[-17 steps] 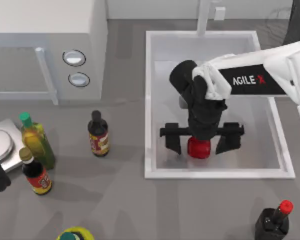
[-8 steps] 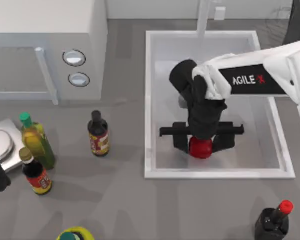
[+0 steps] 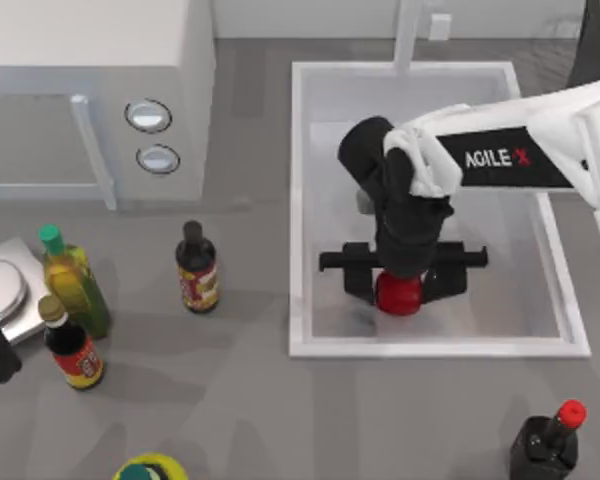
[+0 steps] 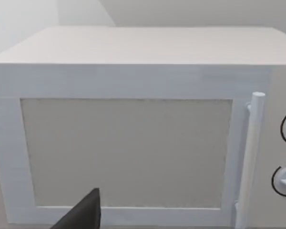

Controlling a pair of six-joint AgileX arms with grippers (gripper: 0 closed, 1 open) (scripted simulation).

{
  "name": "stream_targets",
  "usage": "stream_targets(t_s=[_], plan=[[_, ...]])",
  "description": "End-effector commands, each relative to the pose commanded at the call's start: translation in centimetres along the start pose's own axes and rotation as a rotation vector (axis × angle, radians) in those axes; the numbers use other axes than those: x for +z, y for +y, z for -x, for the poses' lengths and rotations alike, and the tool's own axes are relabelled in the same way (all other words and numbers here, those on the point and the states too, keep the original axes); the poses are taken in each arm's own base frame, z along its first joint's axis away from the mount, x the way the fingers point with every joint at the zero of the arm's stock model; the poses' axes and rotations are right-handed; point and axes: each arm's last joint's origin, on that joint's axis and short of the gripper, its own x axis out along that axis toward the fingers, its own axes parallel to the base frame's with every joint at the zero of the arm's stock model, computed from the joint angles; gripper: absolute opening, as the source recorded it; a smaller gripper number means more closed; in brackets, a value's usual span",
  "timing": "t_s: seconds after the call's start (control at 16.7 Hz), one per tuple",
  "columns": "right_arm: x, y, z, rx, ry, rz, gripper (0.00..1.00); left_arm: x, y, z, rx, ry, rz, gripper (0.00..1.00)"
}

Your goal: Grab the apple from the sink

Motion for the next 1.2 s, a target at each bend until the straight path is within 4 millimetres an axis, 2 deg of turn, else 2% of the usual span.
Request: stream_targets(t_s=[0.12, 0.3, 0.54, 0.72, 0.84, 1.02, 1.2], plan=[[0.6, 0.4, 1.2, 0.0, 0.001, 0.0, 0.0, 0.0, 0.0, 0.0, 0.0, 0.0, 0.0, 1.0], [2.0, 1.2, 5.0, -0.001, 0.002, 0.0, 0.0, 0.0, 0.0, 0.0, 0.0, 0.0, 0.0, 1.0], [2.9, 1.6, 12.7, -0.011, 0.019, 0.0, 0.0, 0.0, 0.0, 0.0, 0.0, 0.0, 0.0, 1.0], [2.4, 1.0, 18.7, -0.015, 0.026, 0.0, 0.0, 0.0, 0.0, 0.0, 0.0, 0.0, 0.0, 1.0], [1.8, 0.5, 21.9, -0.009, 0.015, 0.0, 0.0, 0.0, 0.0, 0.0, 0.0, 0.0, 0.0, 1.0], [1.1, -0.1, 24.6, 0.0, 0.001, 0.0, 0.0, 0.0, 0.0, 0.0, 0.0, 0.0, 0.0, 1.0], [1.0, -0.1, 24.7, 0.0, 0.0, 0.0, 0.0, 0.0, 0.0, 0.0, 0.0, 0.0, 0.0, 1.0]])
